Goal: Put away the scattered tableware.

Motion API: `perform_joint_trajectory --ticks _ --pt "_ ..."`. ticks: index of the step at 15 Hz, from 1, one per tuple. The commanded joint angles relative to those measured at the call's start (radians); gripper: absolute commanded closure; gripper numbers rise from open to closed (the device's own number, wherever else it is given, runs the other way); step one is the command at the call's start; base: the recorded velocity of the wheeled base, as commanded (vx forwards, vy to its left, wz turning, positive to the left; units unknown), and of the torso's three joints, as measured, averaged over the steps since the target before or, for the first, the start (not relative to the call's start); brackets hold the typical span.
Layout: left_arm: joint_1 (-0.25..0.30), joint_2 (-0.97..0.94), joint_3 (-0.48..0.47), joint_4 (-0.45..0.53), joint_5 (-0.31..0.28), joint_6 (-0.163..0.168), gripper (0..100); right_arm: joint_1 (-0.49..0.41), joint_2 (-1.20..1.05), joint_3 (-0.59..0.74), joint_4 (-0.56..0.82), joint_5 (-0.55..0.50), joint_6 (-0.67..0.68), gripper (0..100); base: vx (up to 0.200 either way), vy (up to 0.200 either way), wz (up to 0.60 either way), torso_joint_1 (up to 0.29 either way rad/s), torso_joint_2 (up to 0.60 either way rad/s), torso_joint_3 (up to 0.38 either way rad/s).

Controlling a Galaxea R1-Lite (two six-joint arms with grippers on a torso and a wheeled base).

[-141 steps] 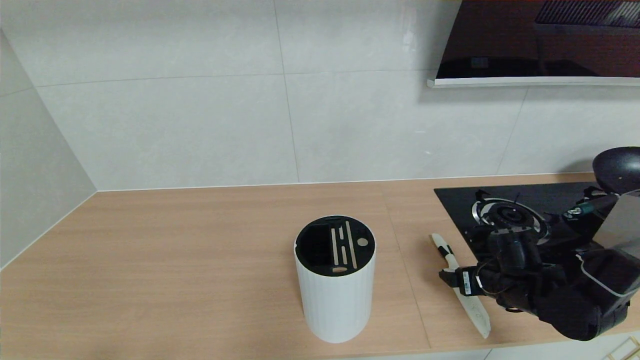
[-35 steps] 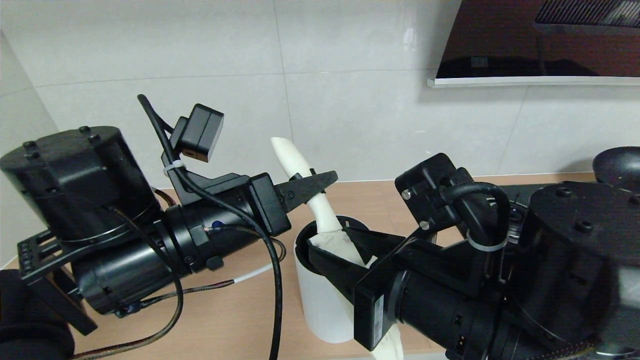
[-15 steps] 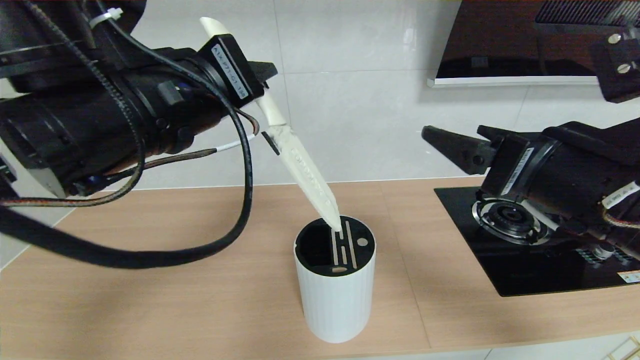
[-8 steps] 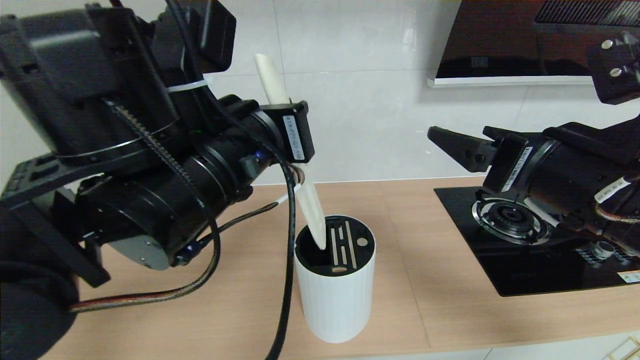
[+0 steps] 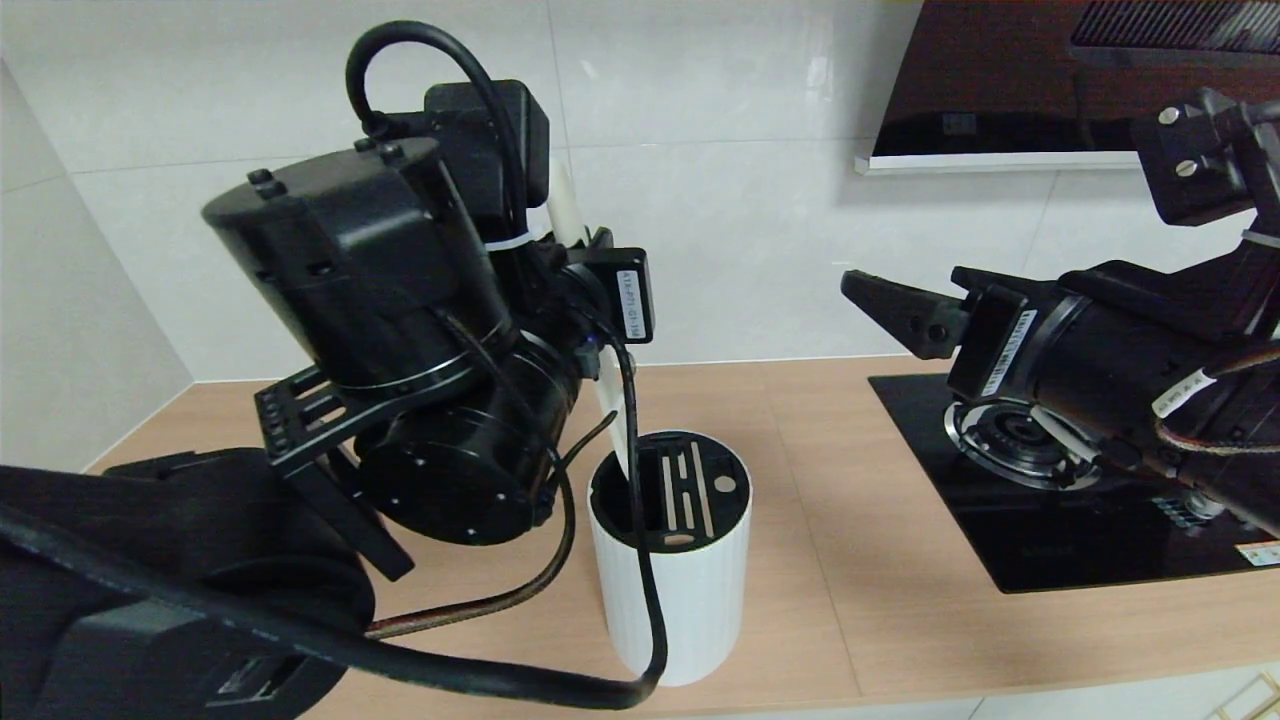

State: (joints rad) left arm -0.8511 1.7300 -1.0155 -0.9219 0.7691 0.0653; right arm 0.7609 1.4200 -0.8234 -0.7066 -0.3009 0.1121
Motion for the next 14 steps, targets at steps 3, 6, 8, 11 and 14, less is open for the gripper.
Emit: perform_joint_trajectory --ticks 3,6,8,11,14 --pt "-0.008 0.023 0.003 0.000 0.001 -0.004 100 0.000 0.005 0.003 -0.001 0.000 0.000 0 0.000 0.000 0.00 0.000 0.00 0.000" --pt "-0.029 0.039 0.006 0.000 0.002 -0.018 100 0.000 0.005 0.004 0.001 0.000 0.000 0 0.000 0.000 0.00 0.000 0.00 0.000" --pt "-0.039 0.051 0.015 0.003 0.002 -0.032 100 0.000 0.005 0.004 -0.001 0.000 0.000 0 0.000 0.000 0.00 0.000 0.00 0.000" --pt "-0.043 0.071 0.048 0.003 0.002 -0.038 100 0.000 0.014 0.007 0.001 0.000 0.000 0 0.000 0.000 0.00 0.000 0.00 0.000" --pt "-0.049 0.092 0.058 0.003 0.002 -0.065 100 0.000 0.022 0.009 0.001 0.000 0.000 0 0.000 0.000 0.00 0.000 0.00 0.000"
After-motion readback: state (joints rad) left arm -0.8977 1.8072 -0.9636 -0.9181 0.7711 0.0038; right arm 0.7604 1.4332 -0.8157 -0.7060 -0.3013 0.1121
